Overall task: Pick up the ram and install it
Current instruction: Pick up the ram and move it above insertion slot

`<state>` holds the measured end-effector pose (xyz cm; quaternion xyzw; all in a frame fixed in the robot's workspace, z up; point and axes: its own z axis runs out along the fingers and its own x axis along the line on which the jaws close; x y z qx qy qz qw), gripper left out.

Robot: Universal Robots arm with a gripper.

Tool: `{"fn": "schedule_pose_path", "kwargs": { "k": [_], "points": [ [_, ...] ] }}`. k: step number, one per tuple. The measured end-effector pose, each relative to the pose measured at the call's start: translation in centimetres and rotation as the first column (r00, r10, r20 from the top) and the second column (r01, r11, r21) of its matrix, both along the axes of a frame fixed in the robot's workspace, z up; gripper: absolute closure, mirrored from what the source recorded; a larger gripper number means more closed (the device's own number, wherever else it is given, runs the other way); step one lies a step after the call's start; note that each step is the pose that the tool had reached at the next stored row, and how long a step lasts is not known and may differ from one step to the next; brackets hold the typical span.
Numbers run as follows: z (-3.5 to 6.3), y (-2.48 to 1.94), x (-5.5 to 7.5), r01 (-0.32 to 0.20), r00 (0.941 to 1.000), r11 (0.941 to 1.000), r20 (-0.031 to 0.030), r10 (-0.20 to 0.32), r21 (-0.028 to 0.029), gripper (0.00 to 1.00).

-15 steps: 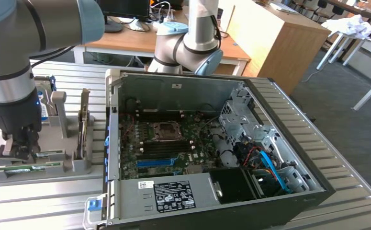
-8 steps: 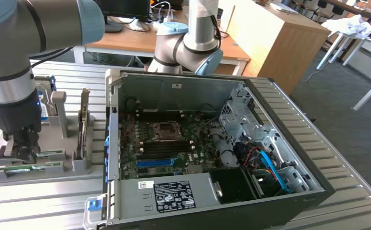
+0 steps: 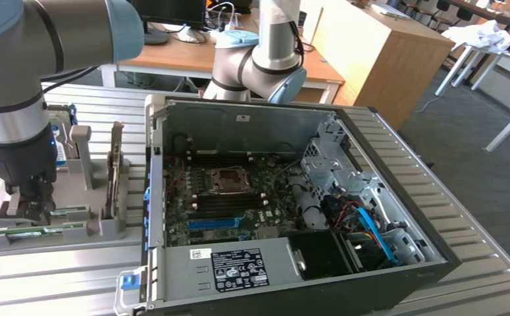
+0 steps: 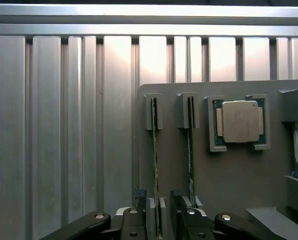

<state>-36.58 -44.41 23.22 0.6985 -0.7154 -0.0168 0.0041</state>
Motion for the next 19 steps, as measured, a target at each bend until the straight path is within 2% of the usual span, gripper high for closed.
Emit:
{"fn": "schedule_pose_path", "kwargs": {
  "k": [19],
  "points": [
    [-1.09,0.00,0.0,-0.012,0.9999,0.9999,0.0001,0.012,0.0000,0.67]
  ]
}}
